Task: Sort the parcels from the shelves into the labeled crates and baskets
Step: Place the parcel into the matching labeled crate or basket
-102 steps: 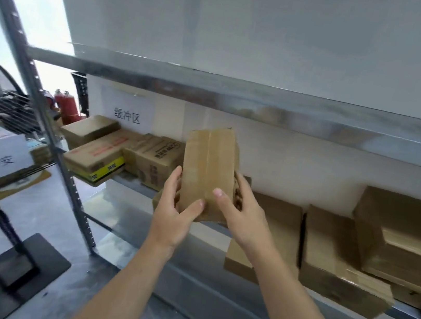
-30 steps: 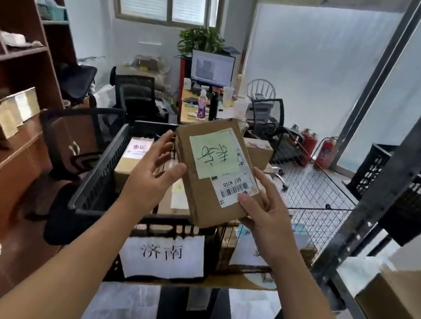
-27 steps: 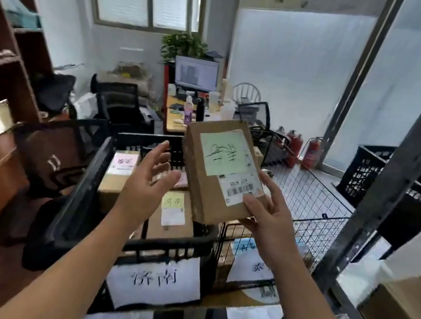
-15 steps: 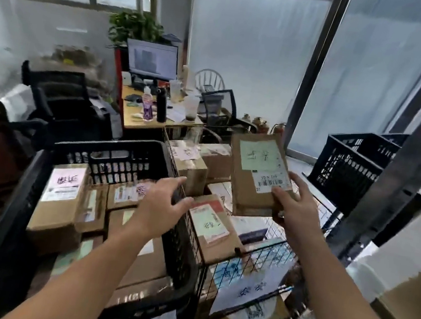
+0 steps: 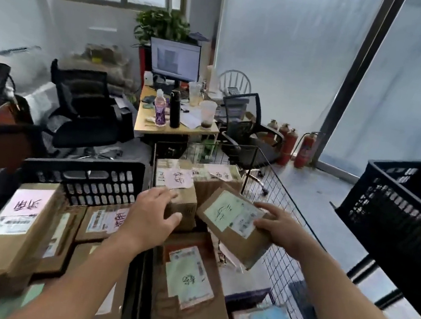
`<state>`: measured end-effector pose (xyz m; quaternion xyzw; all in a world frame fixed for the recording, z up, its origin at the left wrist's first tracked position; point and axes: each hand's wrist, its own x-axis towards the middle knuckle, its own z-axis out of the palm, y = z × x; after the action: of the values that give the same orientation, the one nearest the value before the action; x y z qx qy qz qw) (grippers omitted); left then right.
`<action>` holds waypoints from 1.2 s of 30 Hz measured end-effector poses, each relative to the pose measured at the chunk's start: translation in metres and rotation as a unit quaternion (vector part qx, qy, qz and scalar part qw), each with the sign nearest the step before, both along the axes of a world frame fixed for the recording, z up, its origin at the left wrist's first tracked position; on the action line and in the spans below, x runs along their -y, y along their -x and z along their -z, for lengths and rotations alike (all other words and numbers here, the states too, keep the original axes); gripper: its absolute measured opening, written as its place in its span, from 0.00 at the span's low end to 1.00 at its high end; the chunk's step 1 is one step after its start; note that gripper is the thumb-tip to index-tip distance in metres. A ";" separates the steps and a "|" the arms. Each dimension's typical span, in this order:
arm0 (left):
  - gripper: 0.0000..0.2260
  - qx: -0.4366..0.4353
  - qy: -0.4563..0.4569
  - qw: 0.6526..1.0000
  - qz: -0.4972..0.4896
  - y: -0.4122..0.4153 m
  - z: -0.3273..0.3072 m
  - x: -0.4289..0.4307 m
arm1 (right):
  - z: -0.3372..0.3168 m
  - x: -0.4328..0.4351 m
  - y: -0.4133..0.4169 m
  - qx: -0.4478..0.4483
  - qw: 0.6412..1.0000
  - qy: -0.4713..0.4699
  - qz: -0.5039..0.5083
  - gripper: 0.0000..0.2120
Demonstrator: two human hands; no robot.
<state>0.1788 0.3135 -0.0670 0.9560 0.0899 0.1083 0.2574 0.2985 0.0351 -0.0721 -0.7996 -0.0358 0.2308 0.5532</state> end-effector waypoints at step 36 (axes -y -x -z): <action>0.24 -0.014 -0.048 0.997 -0.063 -0.006 0.015 0.013 | 0.107 -0.035 -0.087 0.085 0.995 0.042 -0.003 0.37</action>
<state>0.1853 0.3006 -0.0817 0.9612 0.1477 0.1152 0.2024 0.3858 0.0705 -0.1790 -0.8388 -0.0759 0.1649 0.5133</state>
